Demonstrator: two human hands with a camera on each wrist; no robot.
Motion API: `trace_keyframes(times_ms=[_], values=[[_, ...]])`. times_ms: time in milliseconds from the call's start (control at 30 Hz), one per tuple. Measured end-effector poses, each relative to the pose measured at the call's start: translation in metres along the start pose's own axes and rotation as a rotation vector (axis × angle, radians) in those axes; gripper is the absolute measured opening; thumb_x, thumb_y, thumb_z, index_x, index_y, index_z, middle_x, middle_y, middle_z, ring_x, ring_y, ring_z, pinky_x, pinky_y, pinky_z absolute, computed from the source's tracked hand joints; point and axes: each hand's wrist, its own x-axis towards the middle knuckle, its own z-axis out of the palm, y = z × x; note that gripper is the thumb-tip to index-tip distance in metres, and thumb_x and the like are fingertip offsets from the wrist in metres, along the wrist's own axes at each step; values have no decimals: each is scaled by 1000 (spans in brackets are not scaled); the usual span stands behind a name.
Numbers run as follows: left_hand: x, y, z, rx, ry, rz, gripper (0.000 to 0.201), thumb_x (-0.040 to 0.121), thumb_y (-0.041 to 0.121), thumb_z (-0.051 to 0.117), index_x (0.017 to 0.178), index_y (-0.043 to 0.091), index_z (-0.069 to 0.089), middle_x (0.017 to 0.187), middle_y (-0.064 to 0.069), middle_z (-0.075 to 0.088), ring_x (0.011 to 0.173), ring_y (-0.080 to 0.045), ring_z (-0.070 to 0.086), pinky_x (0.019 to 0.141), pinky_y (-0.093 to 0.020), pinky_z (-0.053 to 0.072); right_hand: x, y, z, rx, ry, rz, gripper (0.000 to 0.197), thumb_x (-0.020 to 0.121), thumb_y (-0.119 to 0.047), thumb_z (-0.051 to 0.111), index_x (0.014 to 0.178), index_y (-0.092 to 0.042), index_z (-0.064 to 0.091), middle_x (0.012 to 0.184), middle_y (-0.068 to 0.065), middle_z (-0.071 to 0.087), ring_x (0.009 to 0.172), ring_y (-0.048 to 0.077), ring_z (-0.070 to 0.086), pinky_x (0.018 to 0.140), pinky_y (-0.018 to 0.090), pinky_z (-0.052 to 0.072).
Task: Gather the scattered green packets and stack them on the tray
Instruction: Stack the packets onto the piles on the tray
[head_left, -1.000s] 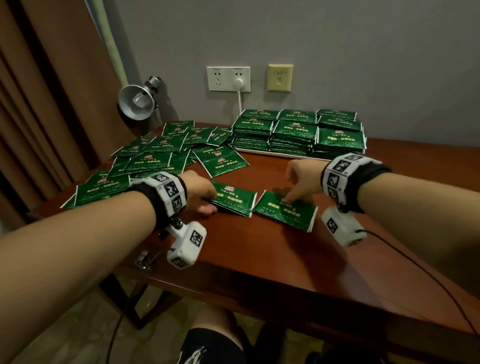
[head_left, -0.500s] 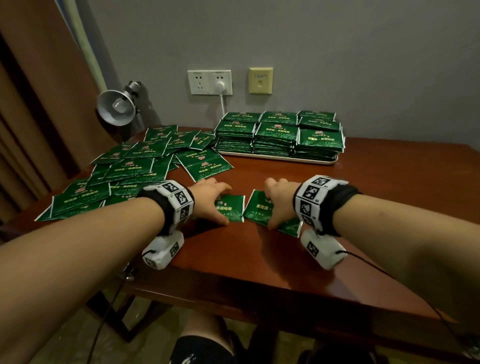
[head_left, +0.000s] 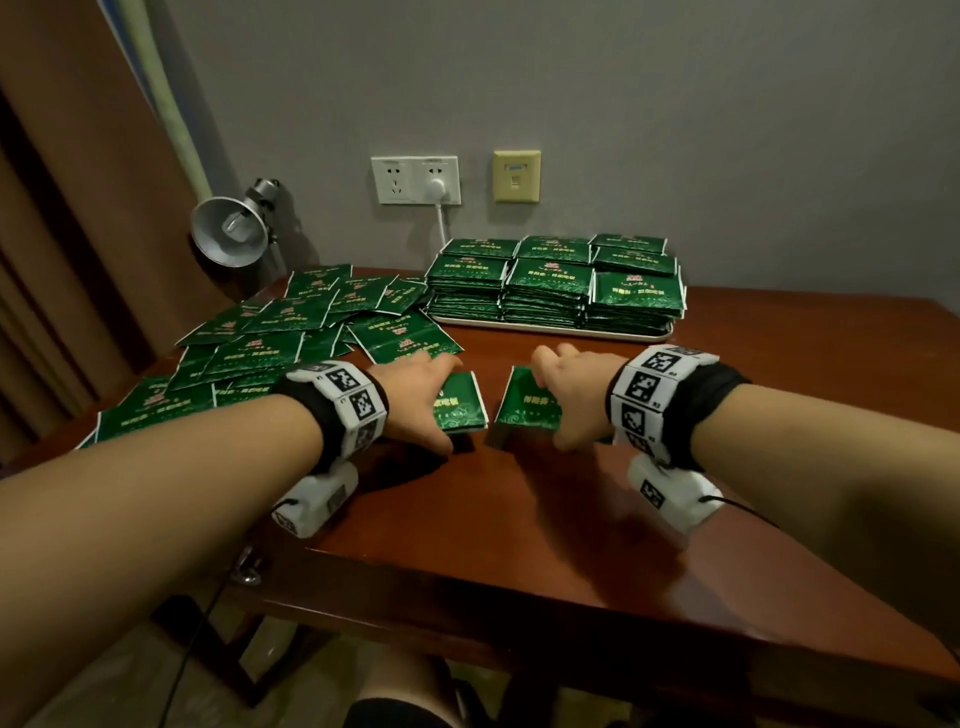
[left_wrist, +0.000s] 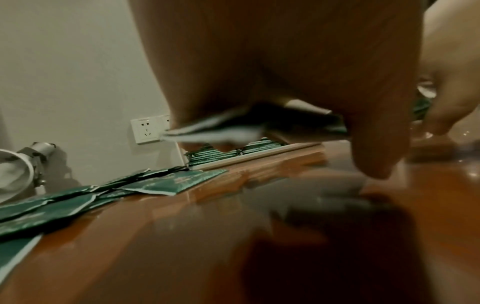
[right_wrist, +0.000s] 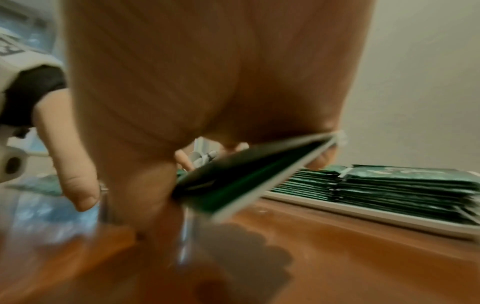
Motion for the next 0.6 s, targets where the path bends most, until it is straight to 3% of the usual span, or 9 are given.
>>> trace_keyframes(times_ms=[133, 300, 467, 600], values=[[19, -4, -24, 96, 116, 3, 88, 61, 54, 79, 131, 23, 36, 117, -1, 51, 107, -22, 50, 92, -43, 47, 14, 21, -13, 15, 114, -7, 63, 67, -38, 78, 111, -22, 36, 110, 5, 45, 91, 23, 53, 71, 37, 52], [64, -7, -58, 185, 206, 31, 97, 64, 52, 83, 141, 21, 32, 131, -4, 48, 121, -27, 46, 98, -46, 44, 41, 57, -36, 88, 215, 21, 62, 67, -40, 82, 109, -22, 40, 110, 2, 45, 91, 21, 50, 69, 32, 44], [123, -15, -89, 200, 216, 23, 99, 62, 52, 85, 141, 23, 33, 132, -4, 49, 119, -27, 44, 97, -46, 44, 84, 95, -62, 102, 240, 42, 60, 70, -37, 81, 114, -21, 45, 112, 4, 49, 91, 22, 48, 71, 30, 39], [176, -24, -103, 187, 226, 17, 94, 65, 46, 84, 141, 23, 34, 132, -5, 50, 119, -28, 42, 96, -44, 43, 130, 116, -70, 113, 241, 49, 59, 71, -41, 80, 115, -22, 45, 113, 4, 53, 100, 25, 46, 76, 34, 41]])
